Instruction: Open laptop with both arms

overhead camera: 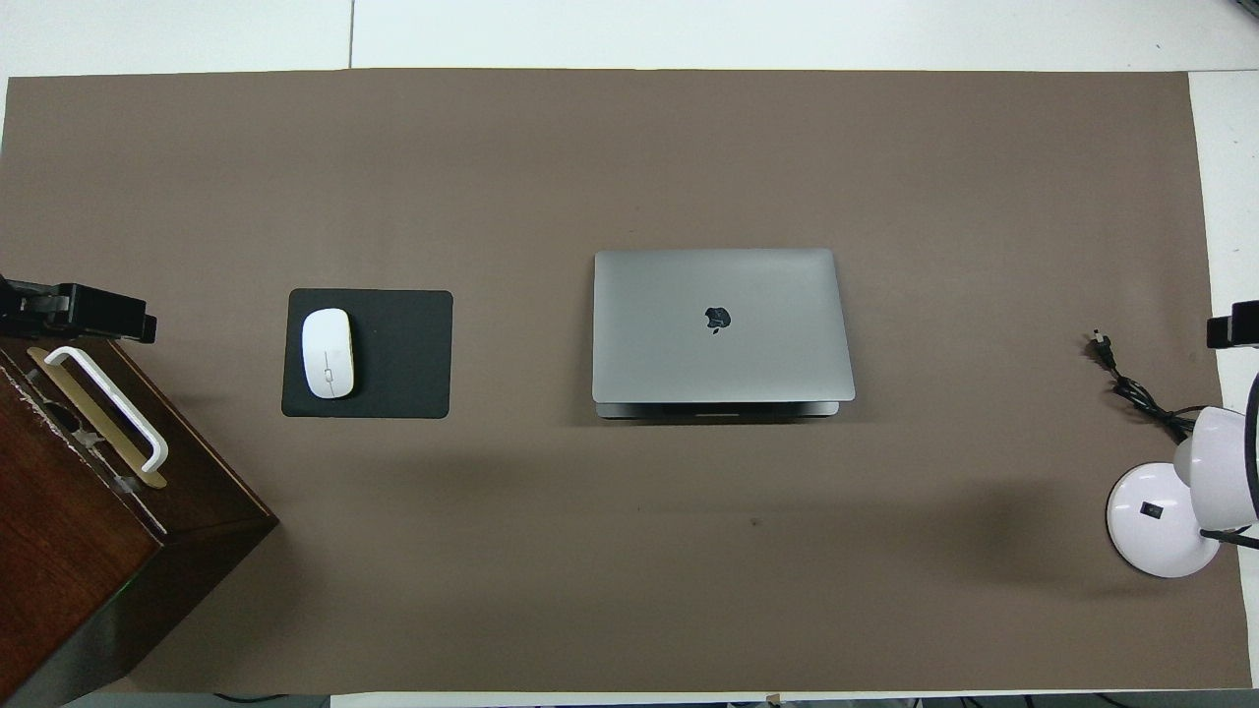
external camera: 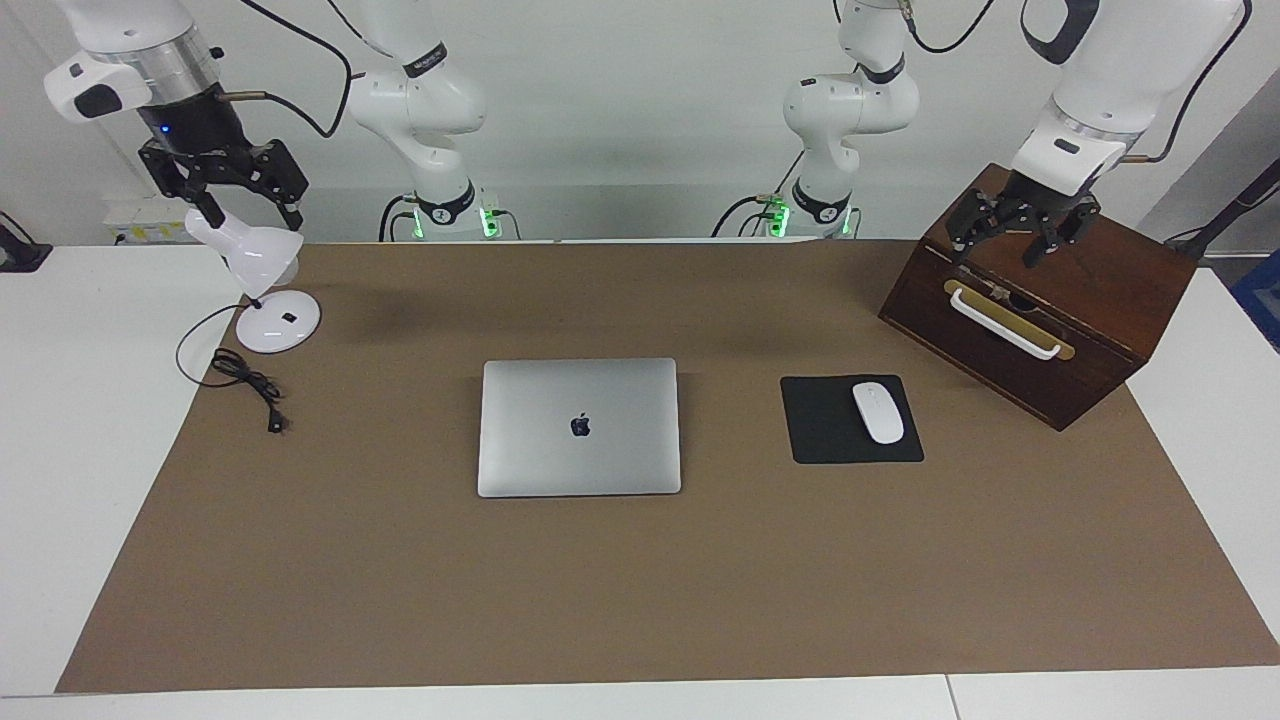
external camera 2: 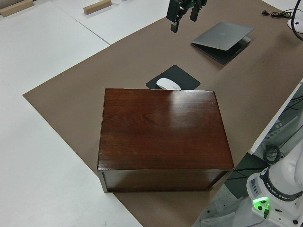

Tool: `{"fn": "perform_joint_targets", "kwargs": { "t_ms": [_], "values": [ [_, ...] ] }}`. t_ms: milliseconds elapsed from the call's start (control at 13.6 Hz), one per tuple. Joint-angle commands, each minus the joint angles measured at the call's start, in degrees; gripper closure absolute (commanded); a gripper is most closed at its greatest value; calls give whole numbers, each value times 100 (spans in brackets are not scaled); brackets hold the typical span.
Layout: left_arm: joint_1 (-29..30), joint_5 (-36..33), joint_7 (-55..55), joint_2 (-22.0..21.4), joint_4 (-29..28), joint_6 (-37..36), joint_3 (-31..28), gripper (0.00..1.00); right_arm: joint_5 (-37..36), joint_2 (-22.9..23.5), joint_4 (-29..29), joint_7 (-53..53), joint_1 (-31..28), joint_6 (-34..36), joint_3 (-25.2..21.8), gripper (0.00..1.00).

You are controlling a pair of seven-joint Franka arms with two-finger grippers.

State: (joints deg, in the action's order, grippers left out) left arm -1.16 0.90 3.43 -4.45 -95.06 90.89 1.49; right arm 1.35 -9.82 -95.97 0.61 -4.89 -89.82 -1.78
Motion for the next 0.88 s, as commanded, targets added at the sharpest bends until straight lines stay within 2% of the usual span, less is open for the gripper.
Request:
{"fn": "perform_joint_targets", "kwargs": {
  "t_ms": [0,808],
  "values": [
    [-25,51,-62,-170,-162,-36,-26,0,-29,-55,8,203,-73,44,3,0],
    [-43,51,-71,-170,-162,-45,-17,0,67,-178,-106,150,-91,123,11,0]
  ]
}}
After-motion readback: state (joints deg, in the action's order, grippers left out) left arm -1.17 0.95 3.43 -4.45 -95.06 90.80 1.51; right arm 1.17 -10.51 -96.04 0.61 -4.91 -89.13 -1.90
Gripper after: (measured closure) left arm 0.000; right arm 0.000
